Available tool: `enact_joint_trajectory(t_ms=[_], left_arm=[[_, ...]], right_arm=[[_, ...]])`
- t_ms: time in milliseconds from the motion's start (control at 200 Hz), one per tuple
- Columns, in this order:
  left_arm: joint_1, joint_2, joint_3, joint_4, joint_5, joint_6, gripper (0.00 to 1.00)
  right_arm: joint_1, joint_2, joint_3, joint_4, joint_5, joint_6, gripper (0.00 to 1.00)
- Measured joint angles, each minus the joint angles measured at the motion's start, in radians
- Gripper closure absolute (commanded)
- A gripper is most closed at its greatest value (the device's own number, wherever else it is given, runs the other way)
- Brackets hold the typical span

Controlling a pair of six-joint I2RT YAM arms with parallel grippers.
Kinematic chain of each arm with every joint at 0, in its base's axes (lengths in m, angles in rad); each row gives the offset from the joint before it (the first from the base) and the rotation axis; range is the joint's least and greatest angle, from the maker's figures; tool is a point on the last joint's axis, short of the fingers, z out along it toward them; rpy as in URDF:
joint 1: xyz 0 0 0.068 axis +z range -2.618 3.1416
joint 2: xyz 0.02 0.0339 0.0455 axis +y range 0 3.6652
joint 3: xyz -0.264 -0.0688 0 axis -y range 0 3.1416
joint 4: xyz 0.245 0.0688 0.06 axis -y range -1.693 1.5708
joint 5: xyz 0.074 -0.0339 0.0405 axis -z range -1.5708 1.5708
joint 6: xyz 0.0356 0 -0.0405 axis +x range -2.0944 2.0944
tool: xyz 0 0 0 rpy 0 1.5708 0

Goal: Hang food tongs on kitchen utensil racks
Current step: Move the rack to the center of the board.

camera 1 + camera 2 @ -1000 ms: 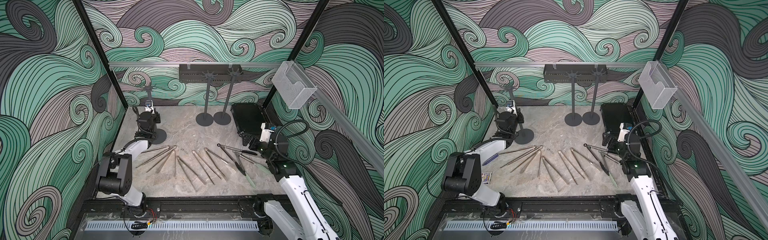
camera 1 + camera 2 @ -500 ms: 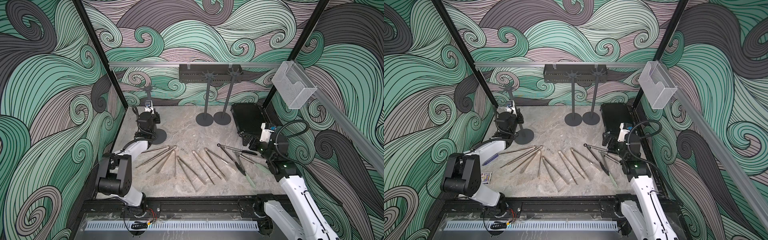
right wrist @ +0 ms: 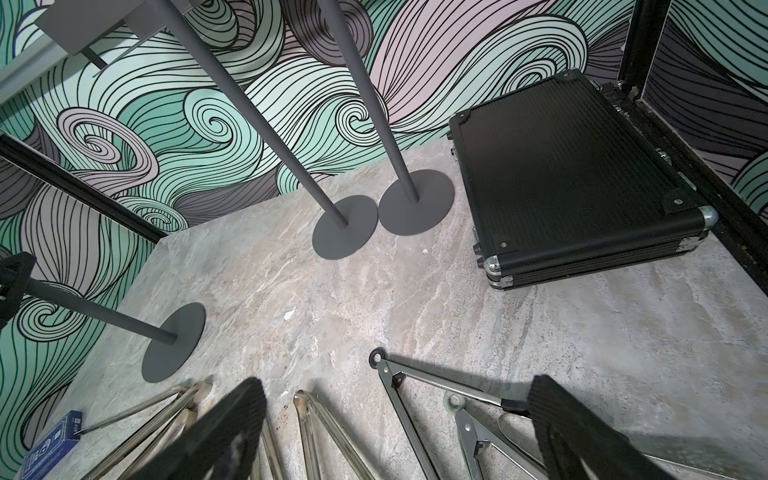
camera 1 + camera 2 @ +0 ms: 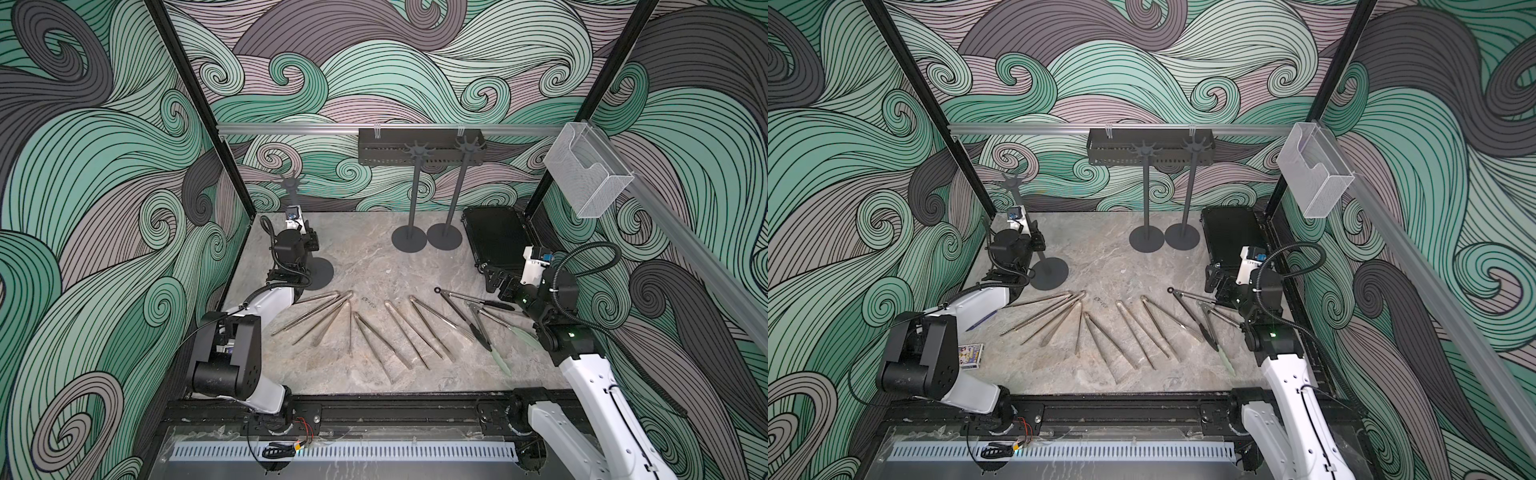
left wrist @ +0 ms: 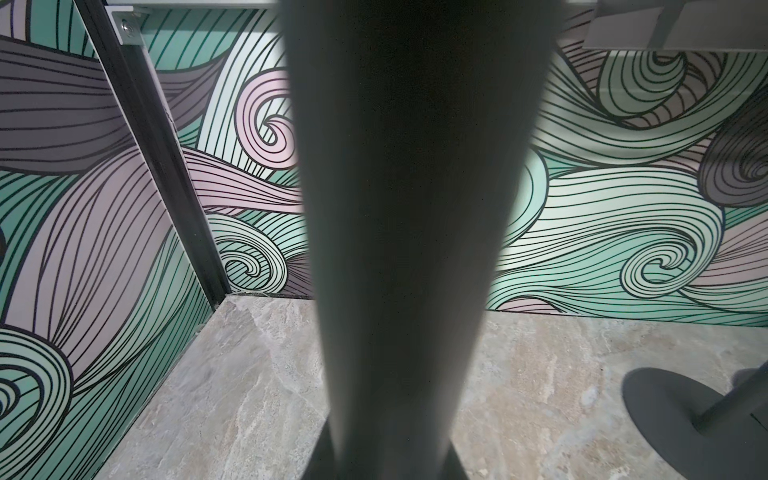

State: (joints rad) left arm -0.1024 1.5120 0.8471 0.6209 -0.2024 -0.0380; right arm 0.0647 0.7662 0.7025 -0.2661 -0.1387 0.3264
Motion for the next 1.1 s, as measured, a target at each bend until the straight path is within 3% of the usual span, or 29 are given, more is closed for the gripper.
enact_joint_trajectory(t_ms=[1101], left_arm=[[0.01,0.013,0.005,0.014,0.175,0.0,1.0]], right_arm=[[0.0,-0.004,-0.002,0.0,0.002,0.0,0.01]])
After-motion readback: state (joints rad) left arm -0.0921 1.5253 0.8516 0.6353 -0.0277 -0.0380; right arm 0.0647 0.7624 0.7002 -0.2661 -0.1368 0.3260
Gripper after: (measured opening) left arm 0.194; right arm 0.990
